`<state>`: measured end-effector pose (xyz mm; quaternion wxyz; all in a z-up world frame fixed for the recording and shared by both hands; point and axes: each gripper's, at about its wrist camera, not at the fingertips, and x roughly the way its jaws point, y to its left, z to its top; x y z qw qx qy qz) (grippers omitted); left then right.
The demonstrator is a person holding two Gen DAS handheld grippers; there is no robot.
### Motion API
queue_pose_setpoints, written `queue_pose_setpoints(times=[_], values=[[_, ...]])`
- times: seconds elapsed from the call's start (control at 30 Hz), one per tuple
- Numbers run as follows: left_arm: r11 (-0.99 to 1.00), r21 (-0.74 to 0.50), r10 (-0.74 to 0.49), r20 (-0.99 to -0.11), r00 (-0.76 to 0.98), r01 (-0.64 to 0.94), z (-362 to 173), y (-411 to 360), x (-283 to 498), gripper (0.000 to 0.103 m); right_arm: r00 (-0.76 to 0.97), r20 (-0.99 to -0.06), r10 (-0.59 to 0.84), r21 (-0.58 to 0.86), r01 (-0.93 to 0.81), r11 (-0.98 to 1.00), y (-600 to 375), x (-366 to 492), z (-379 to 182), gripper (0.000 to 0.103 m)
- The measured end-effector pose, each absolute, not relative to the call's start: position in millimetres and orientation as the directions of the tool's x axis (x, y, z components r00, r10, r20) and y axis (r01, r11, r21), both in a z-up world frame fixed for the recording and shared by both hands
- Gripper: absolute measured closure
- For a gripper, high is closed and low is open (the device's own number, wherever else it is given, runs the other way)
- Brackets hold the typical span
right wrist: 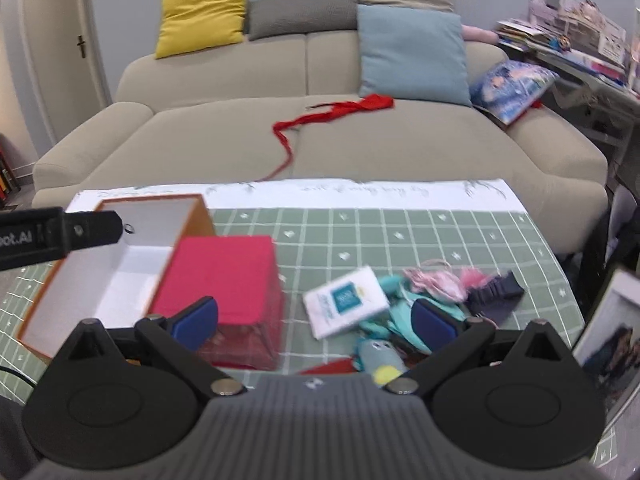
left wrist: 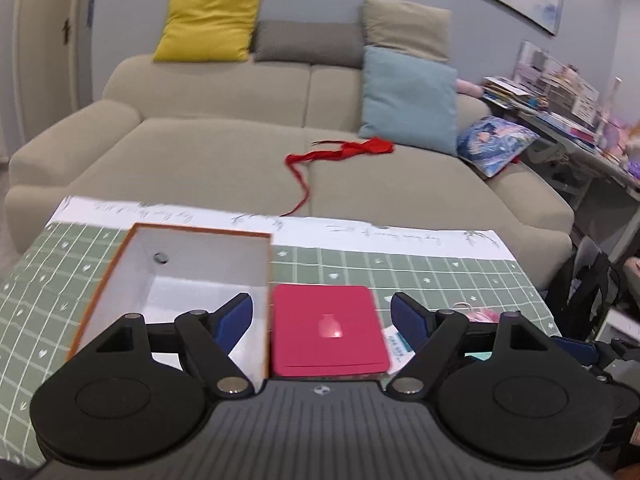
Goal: Organize soft objects
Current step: 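Withdraw both tools from the white box back toward the soft items, then grasp the red felt piece with the left tool while the right tool grasps the pink ball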
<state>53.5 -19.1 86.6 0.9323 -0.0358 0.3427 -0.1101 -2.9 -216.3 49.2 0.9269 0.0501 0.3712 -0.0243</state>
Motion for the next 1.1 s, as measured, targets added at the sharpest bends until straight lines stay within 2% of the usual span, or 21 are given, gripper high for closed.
queue_pose_setpoints(times=[0.33, 0.53, 0.67, 0.8, 0.93, 1.1], values=[[0.933, -0.100, -0.333, -0.609, 0.720, 0.347, 45.3, -77.9, 25.9, 0.011, 0.734, -0.674, -0.080, 0.017, 0.123, 0.992, -260.6, -29.7, -13.5, 0.003], [0.894, -0.054, -0.377, -0.625, 0.683, 0.444, 15.1, -101.0, 12.5, 0.011, 0.719, -0.693, -0.051, 0.067, 0.134, 0.989, -273.4, -35.0, -47.0, 0.003], [0.880, -0.039, -0.383, -0.647, 0.659, 0.473, -6.6, -110.3, 7.9, 0.011, 0.680, -0.730, -0.069, 0.078, 0.183, 0.980, -283.1, -33.3, -68.6, 0.003], [0.870, -0.026, -0.373, -0.687, 0.624, 0.492, -29.2, -115.3, 9.1, 0.011, 0.628, -0.777, -0.042, 0.148, 0.246, 0.958, -301.6, -26.7, -88.8, 0.003], [0.872, -0.028, -0.370, -0.692, 0.620, 0.489, -45.8, -113.4, 11.9, 0.011, 0.608, -0.793, -0.035, 0.142, 0.241, 0.960, -305.6, -20.3, -101.4, 0.003], [0.876, -0.006, -0.340, -0.716, 0.610, 0.481, -60.1, -113.2, 18.1, 0.011, 0.567, -0.824, -0.002, 0.134, 0.199, 0.971, -301.3, -9.8, -116.6, 0.011]])
